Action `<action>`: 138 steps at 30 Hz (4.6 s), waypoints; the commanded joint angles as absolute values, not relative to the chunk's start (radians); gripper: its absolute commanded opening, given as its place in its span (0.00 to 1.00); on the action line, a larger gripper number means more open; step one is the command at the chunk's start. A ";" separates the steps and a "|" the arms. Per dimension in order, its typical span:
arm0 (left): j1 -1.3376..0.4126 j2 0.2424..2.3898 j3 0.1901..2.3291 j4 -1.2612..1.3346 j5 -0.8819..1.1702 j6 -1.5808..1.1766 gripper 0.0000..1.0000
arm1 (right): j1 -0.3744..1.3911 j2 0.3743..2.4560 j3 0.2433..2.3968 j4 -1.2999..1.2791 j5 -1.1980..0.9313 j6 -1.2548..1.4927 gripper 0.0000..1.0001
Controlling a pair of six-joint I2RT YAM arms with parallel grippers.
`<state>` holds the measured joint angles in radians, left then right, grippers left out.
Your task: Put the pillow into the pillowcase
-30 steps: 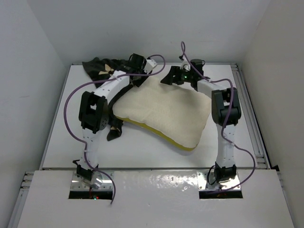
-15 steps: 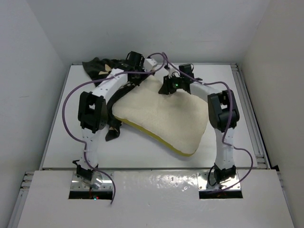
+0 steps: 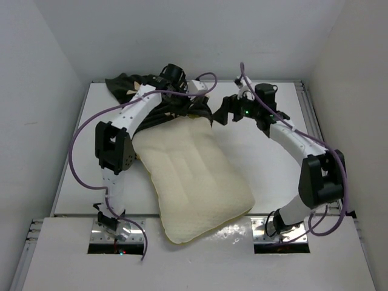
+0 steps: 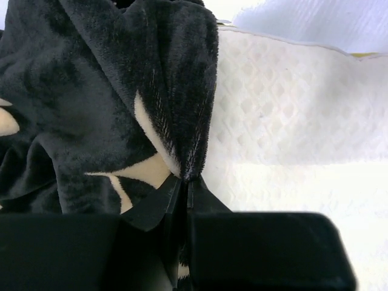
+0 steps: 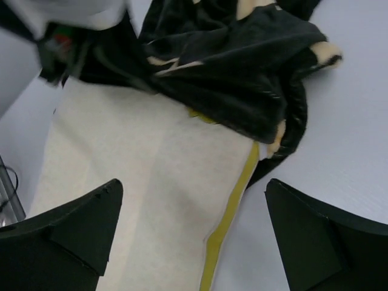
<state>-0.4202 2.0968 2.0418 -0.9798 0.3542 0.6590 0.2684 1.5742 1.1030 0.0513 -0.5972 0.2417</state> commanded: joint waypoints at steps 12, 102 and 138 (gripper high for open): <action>-0.460 1.979 1.947 -0.957 0.422 0.626 0.00 | 0.413 1.779 0.755 0.570 -0.600 0.613 0.99; -0.085 1.690 1.296 -0.666 0.172 0.466 0.40 | 0.256 1.413 0.853 0.046 -0.054 0.526 0.98; 0.081 1.907 1.250 -0.440 0.597 0.511 0.00 | 0.922 2.286 1.782 -0.322 0.353 0.440 0.26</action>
<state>0.0776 1.9160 1.2087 -0.4232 0.5037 0.5156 0.9344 2.2570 1.7527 -0.3252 0.4015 0.3382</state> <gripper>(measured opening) 0.041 0.378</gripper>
